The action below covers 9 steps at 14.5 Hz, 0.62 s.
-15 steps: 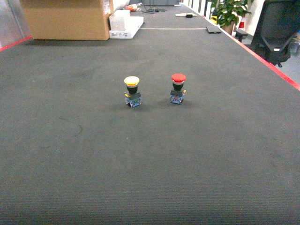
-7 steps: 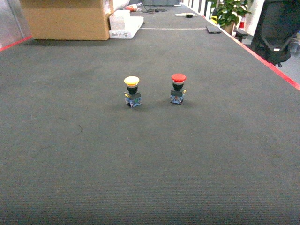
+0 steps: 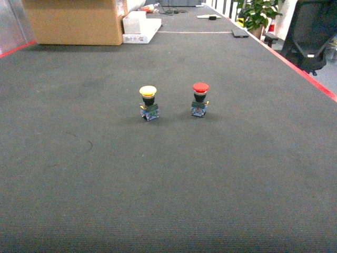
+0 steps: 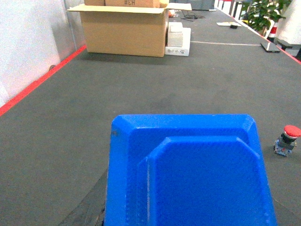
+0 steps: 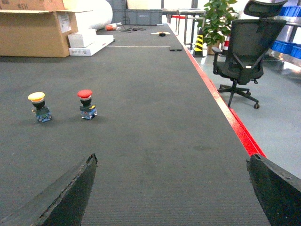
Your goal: Pick blue part to blue bin on bottom shelf
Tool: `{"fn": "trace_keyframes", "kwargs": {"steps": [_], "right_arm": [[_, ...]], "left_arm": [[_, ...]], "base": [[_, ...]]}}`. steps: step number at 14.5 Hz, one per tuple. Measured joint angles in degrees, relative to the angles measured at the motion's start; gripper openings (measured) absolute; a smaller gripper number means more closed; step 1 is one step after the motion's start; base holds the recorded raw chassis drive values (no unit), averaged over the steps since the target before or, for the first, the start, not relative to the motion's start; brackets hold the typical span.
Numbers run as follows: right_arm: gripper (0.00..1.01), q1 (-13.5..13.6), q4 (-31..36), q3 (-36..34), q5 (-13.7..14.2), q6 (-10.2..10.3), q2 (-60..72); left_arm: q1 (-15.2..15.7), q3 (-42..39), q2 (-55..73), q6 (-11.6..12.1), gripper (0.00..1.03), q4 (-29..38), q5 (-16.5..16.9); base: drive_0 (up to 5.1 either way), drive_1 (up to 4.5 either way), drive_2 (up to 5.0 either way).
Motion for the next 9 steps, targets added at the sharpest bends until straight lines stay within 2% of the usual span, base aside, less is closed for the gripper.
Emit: {"fn": "trace_keyframes", "kwargs": {"steps": [6, 9], "right_arm": [[0.98, 0.0, -0.09, 0.0, 0.0, 0.0, 0.0], [0.98, 0.0, -0.02, 0.0, 0.0, 0.0, 0.0]], "left_arm": [[0.0, 0.0, 0.22, 0.0, 0.43, -0.07, 0.0], [0.0, 0.0, 0.2, 0.0, 0.43, -0.11, 0.0]], "base": [[0.0, 0.0, 0.0], [0.1, -4.02, 4.3]]}}
